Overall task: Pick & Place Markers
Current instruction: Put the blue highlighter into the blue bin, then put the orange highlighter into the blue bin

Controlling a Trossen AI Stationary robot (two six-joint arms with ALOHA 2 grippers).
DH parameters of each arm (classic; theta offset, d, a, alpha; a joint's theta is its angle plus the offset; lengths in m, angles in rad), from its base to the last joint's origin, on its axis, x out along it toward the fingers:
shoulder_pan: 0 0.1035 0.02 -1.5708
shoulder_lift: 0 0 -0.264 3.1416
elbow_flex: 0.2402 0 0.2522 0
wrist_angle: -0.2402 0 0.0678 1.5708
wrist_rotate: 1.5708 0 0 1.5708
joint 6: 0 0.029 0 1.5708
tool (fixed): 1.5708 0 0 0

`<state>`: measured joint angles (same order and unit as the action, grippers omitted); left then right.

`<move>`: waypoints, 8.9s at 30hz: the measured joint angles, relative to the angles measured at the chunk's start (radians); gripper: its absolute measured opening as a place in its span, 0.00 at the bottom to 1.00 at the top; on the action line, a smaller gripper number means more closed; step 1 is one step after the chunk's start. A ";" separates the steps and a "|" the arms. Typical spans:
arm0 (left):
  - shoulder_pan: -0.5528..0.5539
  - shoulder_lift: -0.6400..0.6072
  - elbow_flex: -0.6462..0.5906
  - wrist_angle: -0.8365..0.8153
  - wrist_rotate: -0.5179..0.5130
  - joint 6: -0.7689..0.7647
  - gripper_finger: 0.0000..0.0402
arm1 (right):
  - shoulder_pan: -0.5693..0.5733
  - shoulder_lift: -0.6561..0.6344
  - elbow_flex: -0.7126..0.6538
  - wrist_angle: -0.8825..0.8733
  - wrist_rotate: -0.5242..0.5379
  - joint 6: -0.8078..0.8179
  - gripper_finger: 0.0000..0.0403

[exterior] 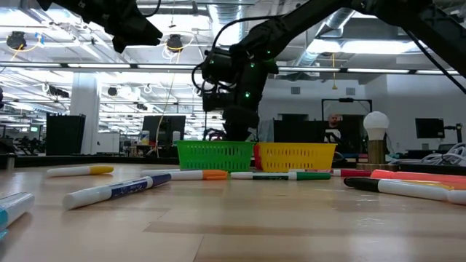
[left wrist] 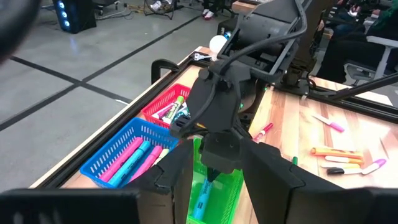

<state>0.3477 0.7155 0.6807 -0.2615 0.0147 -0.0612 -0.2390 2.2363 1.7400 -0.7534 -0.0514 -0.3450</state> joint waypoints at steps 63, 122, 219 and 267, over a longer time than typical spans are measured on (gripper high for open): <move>0.000 0.000 -0.062 0.046 0.000 -0.056 0.33 | 0.009 0.082 0.069 -0.059 -0.029 0.065 0.12; 0.000 0.000 -0.062 0.046 0.000 -0.056 0.33 | -0.029 0.077 0.554 -0.339 0.184 0.038 0.15; -0.965 0.660 -0.055 1.072 -0.458 -0.776 0.33 | 0.955 -0.222 0.441 -0.814 0.992 1.284 0.27; -0.931 0.644 0.340 0.141 -0.668 -0.520 0.33 | 0.486 -0.800 -0.551 -0.112 0.200 0.863 0.27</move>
<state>-0.5834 1.3592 1.0203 -0.1201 -0.6534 -0.5808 0.2472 1.4363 1.1891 -0.8654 0.1490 0.5179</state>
